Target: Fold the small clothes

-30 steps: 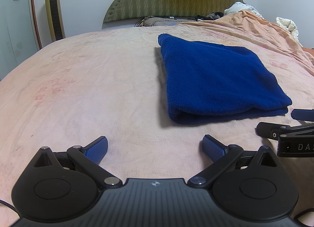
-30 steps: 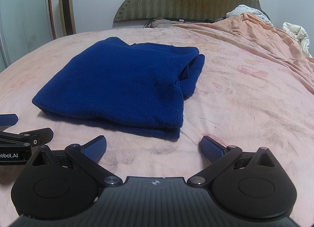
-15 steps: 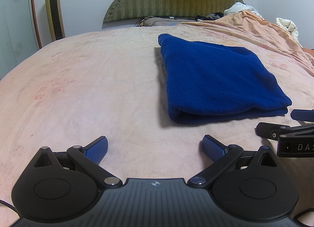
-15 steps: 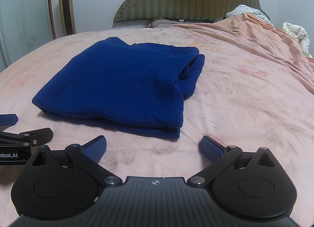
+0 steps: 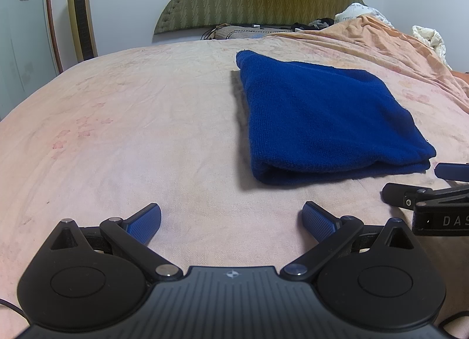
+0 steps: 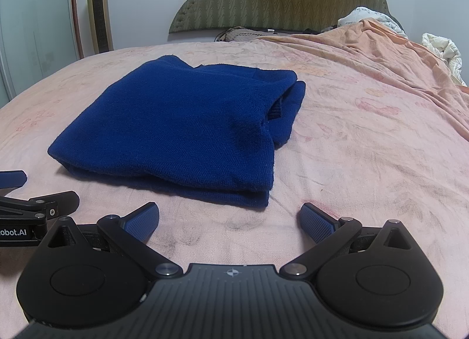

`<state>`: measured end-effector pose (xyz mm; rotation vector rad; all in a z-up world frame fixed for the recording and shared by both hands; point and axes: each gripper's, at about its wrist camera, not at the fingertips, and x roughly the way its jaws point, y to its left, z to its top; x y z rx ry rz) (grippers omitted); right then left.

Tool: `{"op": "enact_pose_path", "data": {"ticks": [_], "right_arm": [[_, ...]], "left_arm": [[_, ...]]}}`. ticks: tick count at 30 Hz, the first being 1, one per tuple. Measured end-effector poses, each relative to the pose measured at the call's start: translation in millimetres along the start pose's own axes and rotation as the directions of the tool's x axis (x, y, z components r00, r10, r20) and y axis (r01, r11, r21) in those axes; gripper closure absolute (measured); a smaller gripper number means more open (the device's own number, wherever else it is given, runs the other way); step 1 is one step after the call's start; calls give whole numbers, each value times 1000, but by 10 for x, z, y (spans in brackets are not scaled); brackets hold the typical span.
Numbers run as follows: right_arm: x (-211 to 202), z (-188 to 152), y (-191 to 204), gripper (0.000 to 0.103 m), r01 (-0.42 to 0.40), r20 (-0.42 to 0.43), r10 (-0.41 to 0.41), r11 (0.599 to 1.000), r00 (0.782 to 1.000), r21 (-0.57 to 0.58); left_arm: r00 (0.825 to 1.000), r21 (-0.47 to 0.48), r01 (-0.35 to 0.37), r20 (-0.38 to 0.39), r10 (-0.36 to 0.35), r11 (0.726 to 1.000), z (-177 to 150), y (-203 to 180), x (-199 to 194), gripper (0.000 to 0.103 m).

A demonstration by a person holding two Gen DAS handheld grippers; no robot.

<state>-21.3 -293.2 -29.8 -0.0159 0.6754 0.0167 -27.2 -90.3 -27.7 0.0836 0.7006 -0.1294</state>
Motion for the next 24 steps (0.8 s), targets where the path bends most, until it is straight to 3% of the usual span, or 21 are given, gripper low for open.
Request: {"op": "enact_pose_path", "data": {"ticks": [6,10,12,17,24], "right_arm": [[-31,32,7,0,6,-23,-5,1000,1000,23],[-220,81,-20,0,-23,-16,27,980,1000,198],[-288,109,0,0,-52,-15,57,972,998,230],[-350,180,128,0,-28,-40,34,988,999,150],[-373,157,162,0,-43,-82,53,992,995,121]], "left_arm": [[999,-6,3,-44,-3,1000,60,22,-38,0],[997,17,-16,-74,17,1000,135,24,-60,0],[997,22,-24,-77,26,999,168,16,-77,0],[997,46,-24,-74,28,999,228,-17,-120,0],[993,32,-17,-114,21,999,265,-20,-94,0]]}}
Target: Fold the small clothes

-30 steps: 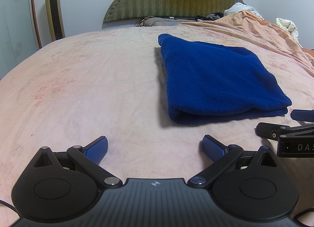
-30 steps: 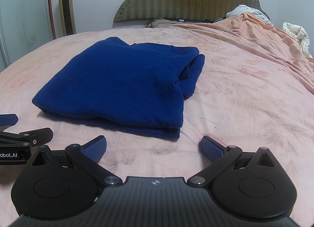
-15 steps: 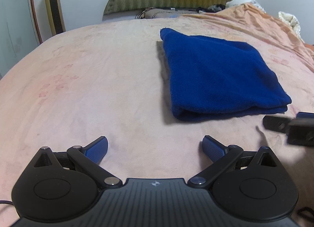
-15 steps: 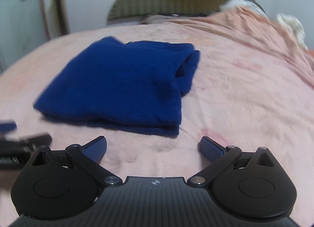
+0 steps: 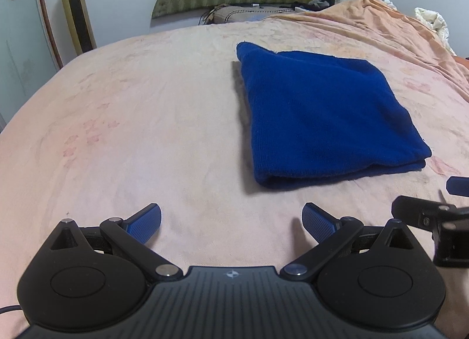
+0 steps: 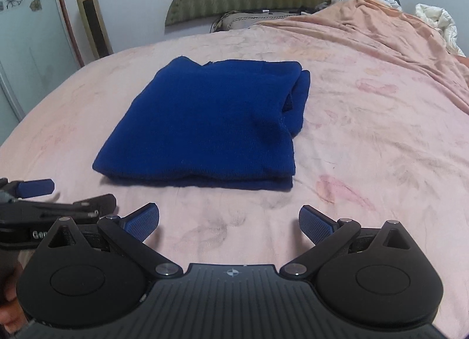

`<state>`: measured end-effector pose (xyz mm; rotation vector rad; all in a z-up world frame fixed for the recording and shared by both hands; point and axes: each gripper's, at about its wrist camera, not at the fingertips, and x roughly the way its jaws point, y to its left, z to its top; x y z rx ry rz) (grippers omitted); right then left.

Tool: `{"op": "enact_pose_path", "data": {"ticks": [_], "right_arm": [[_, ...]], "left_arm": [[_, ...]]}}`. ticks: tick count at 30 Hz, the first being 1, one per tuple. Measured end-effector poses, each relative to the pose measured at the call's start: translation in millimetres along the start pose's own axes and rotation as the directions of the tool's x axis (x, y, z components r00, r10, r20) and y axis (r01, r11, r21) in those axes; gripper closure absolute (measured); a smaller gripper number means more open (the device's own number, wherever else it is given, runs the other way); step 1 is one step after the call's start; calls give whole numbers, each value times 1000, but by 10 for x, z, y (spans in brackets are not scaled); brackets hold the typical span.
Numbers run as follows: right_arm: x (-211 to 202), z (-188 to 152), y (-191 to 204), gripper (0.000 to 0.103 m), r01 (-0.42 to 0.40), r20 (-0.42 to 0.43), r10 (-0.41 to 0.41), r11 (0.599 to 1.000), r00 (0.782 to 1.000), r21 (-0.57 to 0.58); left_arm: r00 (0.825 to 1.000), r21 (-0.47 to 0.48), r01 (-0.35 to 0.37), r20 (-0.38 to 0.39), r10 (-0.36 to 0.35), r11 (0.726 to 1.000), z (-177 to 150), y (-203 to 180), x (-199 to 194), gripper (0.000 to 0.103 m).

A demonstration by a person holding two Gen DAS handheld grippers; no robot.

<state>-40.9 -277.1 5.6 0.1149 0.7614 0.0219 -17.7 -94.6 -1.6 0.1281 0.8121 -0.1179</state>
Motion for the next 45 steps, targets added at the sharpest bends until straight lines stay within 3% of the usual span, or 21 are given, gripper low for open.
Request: {"op": "enact_pose_path", "data": {"ticks": [45], "right_arm": [[-153,-26,-56,0,-3,28,3,1000,1000,0]], "left_arm": [[999,9,-36,-2,36,999,0,-41,-111,0]]}}
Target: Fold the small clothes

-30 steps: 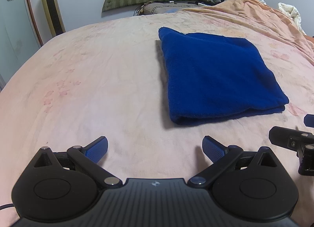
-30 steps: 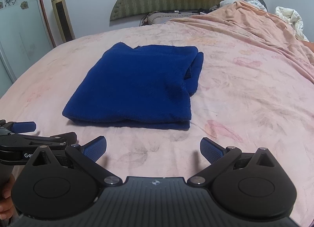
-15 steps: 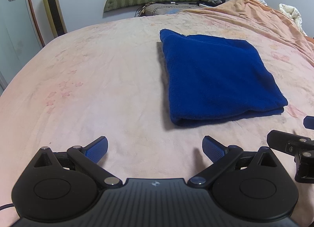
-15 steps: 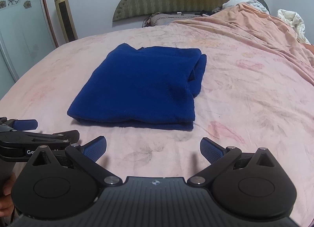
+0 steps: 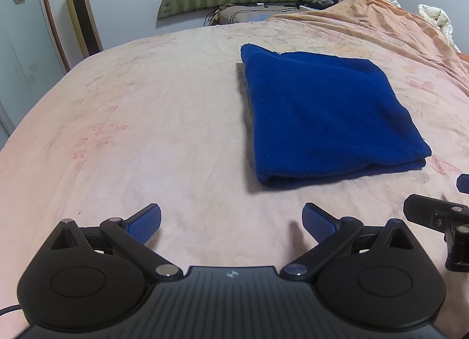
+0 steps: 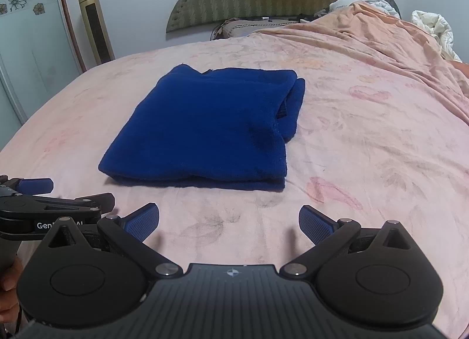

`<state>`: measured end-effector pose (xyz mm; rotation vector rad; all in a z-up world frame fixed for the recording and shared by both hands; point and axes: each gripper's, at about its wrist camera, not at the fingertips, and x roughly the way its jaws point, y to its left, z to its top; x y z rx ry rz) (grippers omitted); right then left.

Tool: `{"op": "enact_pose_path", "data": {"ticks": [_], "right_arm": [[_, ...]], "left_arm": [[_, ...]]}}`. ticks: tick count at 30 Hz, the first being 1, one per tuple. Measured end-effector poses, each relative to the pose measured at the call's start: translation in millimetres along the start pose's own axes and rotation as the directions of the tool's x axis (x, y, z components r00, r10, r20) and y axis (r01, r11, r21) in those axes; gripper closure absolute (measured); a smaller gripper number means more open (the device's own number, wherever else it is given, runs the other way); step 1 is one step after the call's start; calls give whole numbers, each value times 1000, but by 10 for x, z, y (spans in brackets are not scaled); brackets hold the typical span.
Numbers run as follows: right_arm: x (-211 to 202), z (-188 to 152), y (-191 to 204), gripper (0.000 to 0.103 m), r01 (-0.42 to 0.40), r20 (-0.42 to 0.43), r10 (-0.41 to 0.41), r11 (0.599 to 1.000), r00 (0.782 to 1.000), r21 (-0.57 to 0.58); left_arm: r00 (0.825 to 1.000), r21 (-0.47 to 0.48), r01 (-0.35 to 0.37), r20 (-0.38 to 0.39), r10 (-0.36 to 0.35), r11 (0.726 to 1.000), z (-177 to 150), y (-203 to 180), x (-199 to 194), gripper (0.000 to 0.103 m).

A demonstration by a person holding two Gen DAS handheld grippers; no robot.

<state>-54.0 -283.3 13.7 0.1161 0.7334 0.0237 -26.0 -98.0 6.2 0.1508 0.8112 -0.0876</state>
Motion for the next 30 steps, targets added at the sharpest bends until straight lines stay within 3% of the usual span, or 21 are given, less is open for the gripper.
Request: {"op": "enact_pose_path", "data": {"ticks": [30], "right_arm": [[-45,-31,-11,0,-27,4,27,1000,1000,4]], "left_arm": [[999,7,-32,2,32,999,-6,-49,-39,0]]}}
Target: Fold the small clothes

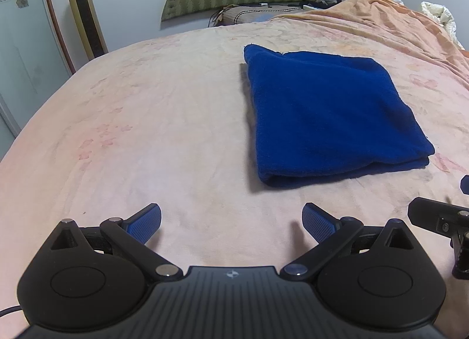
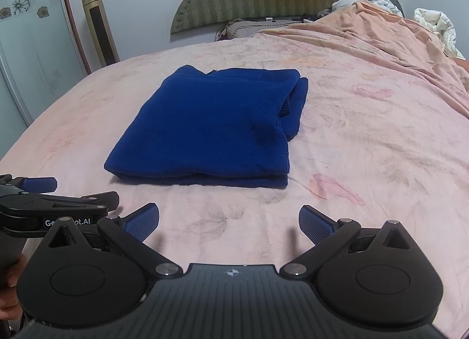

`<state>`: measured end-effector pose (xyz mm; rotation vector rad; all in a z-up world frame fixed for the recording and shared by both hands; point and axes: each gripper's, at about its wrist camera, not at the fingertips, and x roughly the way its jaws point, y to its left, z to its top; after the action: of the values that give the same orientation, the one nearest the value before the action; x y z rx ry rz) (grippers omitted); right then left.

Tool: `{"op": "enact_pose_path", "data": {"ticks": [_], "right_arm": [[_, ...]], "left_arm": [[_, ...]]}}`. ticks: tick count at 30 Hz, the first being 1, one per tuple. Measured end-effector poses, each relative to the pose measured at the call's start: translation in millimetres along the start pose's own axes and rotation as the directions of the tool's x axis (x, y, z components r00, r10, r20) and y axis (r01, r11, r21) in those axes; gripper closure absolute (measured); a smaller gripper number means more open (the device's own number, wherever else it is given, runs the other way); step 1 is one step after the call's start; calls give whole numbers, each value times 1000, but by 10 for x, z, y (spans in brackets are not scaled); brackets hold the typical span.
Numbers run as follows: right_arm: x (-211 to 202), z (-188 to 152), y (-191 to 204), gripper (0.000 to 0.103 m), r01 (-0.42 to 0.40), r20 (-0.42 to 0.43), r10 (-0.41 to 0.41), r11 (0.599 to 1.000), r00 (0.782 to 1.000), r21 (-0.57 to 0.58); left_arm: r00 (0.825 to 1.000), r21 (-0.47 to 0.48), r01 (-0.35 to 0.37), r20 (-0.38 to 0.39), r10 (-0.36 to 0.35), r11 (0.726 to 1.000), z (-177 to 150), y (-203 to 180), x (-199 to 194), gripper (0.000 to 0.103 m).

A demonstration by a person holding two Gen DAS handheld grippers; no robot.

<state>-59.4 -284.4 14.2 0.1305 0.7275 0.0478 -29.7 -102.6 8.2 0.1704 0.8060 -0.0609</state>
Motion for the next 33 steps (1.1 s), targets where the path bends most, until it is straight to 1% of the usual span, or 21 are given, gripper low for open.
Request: {"op": "enact_pose_path", "data": {"ticks": [6,33], "right_arm": [[-8,1,-15,0,-4,2,4,1000,1000,1],[-9,2,-18,0,-18,4,18,1000,1000,2]], "left_arm": [[1000,6,-14,2,13,1000,-4,-25,-22,0],[1000,18,-27,-3,27,999,7,-67,8,0]]}}
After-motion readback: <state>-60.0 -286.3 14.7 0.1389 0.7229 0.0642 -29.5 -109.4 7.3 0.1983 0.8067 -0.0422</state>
